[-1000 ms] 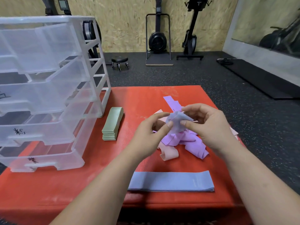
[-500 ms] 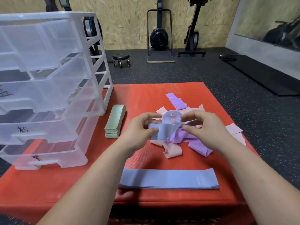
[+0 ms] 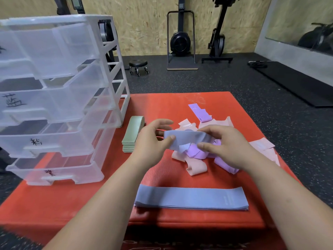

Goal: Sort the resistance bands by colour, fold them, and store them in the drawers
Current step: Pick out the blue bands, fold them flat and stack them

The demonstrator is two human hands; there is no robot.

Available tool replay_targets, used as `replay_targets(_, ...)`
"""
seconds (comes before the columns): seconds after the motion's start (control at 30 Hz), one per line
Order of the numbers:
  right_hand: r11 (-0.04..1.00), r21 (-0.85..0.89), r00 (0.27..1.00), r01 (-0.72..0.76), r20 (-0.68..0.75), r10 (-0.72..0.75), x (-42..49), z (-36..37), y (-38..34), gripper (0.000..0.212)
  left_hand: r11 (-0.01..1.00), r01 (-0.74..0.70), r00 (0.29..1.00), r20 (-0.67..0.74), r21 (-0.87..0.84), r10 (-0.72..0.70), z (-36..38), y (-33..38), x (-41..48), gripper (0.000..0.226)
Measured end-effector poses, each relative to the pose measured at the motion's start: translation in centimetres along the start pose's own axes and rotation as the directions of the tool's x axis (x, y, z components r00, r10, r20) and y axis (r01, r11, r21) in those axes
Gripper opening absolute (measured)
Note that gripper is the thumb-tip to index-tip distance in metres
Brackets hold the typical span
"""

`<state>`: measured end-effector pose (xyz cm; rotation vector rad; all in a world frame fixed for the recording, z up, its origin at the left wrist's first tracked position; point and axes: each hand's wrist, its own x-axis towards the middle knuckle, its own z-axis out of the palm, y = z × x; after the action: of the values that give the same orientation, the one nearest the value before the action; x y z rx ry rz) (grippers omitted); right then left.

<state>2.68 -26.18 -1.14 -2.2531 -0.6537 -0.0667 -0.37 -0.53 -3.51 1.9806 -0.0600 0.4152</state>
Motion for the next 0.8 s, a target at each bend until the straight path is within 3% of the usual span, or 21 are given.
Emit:
replay_targets(0.1,0.99,0.143,1.0,0.02,0.014,-0.022,0.0,-0.1,-0.8,0.04,0.969,-0.12,0.993,0.035,0.215,0.115,0.3,0.1,-0.5,0.033)
replay_targets(0.23,0.975,0.218,0.998,0.038,0.05,-0.05,0.2,0.2,-1.6,0.044,0.989,-0.134,0.982,0.139,0.065,0.124,1.1,1.5,-1.3,0.012)
replay_targets(0.37,0.954,0.292,0.998,0.064,-0.03,-0.057,0.2,0.4,-2.3,0.038,0.994,-0.111,0.967,0.234,0.008,0.105,1.5,2.0,-1.4,0.024)
replay_targets(0.53,0.944,0.328,0.996,0.037,-0.091,-0.007,0.3,0.6,-1.9,0.04,0.995,-0.093,0.979,0.179,-0.037,0.098,1.7,1.9,-1.6,0.032)
replay_targets(0.7,0.968,0.245,0.996,0.046,-0.092,-0.024,0.3,0.5,-2.0,0.038,0.994,-0.109,0.975,0.194,0.013,0.105,1.8,1.9,-1.6,0.005)
replay_targets(0.8,0.986,0.163,0.993,0.045,-0.119,-0.025,0.2,0.9,-2.0,0.028,0.993,-0.111,0.974,0.202,0.029,0.103,1.9,1.5,-1.4,0.01)
